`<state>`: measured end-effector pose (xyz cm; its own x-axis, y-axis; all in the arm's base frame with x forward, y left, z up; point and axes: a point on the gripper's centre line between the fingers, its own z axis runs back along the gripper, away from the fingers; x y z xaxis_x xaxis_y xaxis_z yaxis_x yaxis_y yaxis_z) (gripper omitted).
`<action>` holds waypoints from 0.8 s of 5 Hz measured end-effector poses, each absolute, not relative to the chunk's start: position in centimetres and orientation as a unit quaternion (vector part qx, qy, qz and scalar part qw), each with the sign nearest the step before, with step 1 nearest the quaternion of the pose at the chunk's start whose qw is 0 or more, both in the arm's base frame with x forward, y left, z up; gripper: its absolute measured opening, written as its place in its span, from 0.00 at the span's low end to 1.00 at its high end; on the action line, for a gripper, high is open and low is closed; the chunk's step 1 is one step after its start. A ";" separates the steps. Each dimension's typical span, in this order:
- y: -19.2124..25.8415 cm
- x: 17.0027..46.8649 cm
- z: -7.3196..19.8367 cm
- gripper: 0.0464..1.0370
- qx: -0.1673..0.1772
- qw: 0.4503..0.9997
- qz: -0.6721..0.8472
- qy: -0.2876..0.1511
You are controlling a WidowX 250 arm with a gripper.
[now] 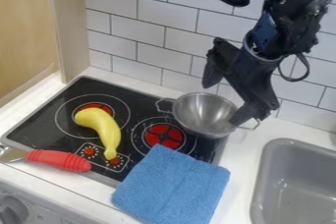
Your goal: Move yellow banana in the upper left corner of the stove
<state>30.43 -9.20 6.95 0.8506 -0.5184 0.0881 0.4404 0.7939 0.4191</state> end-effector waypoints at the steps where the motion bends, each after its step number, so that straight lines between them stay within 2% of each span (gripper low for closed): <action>1: -8.6 29.3 5.5 0.96 0.200 0.942 -0.258 -0.071; 2: -7.9 29.0 5.6 0.96 0.189 0.952 -0.228 -0.072; 3: -7.0 28.7 8.3 0.96 0.175 0.966 -0.155 -0.110; 4: -5.1 27.4 9.5 0.96 0.167 0.978 -0.050 -0.117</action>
<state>27.40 -5.14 9.54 0.9678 -0.1363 0.2117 0.0584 0.9394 0.3377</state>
